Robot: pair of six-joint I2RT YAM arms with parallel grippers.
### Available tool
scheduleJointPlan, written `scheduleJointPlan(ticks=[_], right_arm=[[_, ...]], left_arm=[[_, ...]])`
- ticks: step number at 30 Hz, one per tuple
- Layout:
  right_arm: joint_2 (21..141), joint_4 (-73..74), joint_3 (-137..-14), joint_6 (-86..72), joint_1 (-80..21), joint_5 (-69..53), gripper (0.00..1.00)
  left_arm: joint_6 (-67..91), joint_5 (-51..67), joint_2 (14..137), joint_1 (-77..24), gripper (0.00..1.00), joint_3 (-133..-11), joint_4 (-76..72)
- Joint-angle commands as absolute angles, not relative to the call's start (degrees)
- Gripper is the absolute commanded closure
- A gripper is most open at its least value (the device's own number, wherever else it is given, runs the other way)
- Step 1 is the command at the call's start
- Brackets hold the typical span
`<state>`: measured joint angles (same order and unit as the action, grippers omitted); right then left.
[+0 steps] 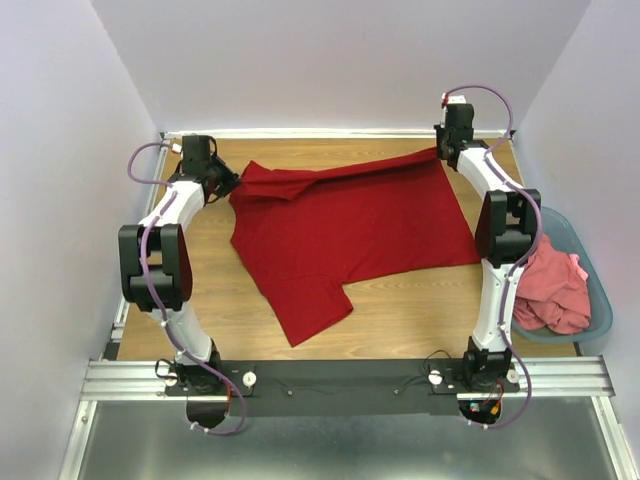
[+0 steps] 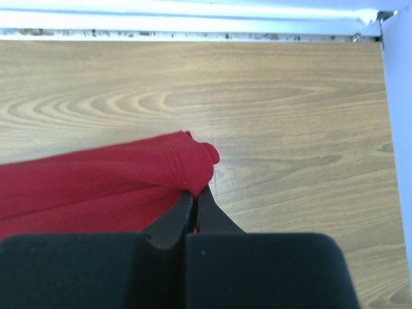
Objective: Fold and stack the t-shirts
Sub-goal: Fold the tshirt
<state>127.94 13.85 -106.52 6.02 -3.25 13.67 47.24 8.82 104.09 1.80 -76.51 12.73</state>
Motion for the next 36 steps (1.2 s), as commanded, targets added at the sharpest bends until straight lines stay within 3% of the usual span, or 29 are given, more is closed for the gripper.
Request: scheduleJointPlan(ticks=[1,15,18,20,23,26,27,29,30,33,36], right_arm=[[129.55,14.85,-109.34,5.54,-1.85,14.33,0.99],[132.01,16.61,-108.28,1.67,-1.49,13.62,0.98],[133.06,17.14,-108.72,0.88,-1.23,13.89,0.93],[133.59,17.66,-109.42,0.53,-1.14,13.80,0.83],[133.16,19.51,-109.86,0.18,-1.14,13.53,0.81],[130.26,21.08,-108.55,-2.43,-1.05,13.89,0.62],[129.12,21.35,-106.98,-2.98,-1.05,13.19,0.50],[125.17,22.06,-105.13,-5.09,-1.06,12.48,0.41],[123.94,22.50,-104.33,-5.79,-1.05,12.31,0.33],[119.03,24.69,-101.09,-8.95,-1.32,8.45,0.25],[115.16,27.41,-96.35,-12.03,-2.46,2.21,0.25]], left_arm=[[51.32,9.06,98.27,2.37,1.00,-72.88,9.85],[54.23,13.27,103.01,2.29,1.00,-63.20,0.53],[54.23,13.18,103.27,2.29,1.00,-62.49,0.26],[54.49,12.92,103.01,2.29,0.91,-62.05,0.26],[54.40,13.27,100.91,2.29,0.85,-61.09,0.26],[53.35,11.08,98.53,2.29,0.53,-59.94,1.66],[52.65,9.25,96.52,2.37,0.29,-59.42,2.98],[51.77,7.83,93.18,2.29,0.14,-59.06,4.39],[51.51,7.56,91.95,2.29,0.09,-58.89,5.26],[49.32,5.20,87.21,0.18,0.09,-59.06,8.15],[45.79,0.44,84.82,-7.63,0.10,-61.61,13.25]])
